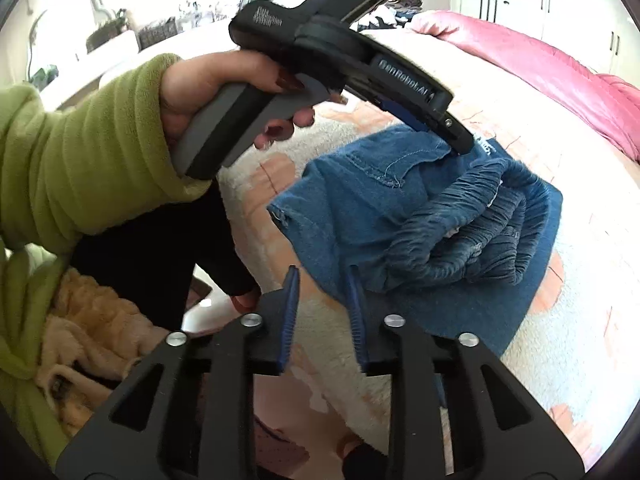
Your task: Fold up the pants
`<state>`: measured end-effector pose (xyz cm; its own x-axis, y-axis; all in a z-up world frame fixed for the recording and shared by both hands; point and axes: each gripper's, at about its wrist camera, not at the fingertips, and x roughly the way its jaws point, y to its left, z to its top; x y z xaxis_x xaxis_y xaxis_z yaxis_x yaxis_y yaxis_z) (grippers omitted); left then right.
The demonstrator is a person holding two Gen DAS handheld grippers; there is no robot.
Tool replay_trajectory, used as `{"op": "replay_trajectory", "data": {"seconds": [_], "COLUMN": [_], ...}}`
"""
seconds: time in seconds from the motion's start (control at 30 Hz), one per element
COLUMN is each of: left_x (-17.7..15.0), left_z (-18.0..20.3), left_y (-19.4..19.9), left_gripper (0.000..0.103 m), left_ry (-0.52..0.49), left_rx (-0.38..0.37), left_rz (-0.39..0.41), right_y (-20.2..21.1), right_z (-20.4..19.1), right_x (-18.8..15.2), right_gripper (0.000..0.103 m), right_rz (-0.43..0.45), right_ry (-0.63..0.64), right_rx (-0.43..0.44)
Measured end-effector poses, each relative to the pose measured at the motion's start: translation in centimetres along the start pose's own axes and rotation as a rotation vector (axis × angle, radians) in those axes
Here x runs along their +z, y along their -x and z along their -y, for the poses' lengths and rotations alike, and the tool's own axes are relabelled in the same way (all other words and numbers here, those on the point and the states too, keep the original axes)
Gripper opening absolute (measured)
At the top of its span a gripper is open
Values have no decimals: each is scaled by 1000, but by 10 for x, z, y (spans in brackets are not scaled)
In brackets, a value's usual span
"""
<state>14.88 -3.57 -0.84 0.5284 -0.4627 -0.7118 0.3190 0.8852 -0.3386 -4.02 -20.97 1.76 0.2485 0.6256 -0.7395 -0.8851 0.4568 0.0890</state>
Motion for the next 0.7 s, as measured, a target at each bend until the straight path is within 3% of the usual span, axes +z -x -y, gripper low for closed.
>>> {"op": "replay_trajectory", "data": {"seconds": [0.07,0.17,0.23,0.27,0.37,0.43,0.7], "left_x": [0,0,-1,-1,-4,-6,-25], "left_z": [1,4,5,6,7,8,-7], "left_y": [6,14,21,26,37,41,40], "left_gripper": [64,68,70,70,70,84,85], "left_ry": [0,-7,-9,-7,-19,-29,22], "left_rx": [1,16,19,17,39,67,109], "left_rz": [11,31,49,59,81,93,73], "right_y": [8,25,36,41,52,54,38], "right_z": [-3,1,6,13,41,55,120], "right_x": [0,6,7,9,11,9,-1], "right_gripper": [36,54,80,83,87,89,88], "right_rz": [30,76,122,151,198,203,142], "right_ry": [-11,-36,-79,-117,-240,-300,-527], "right_rx": [-4,-34,-77,-101,-127,-168,-231]}}
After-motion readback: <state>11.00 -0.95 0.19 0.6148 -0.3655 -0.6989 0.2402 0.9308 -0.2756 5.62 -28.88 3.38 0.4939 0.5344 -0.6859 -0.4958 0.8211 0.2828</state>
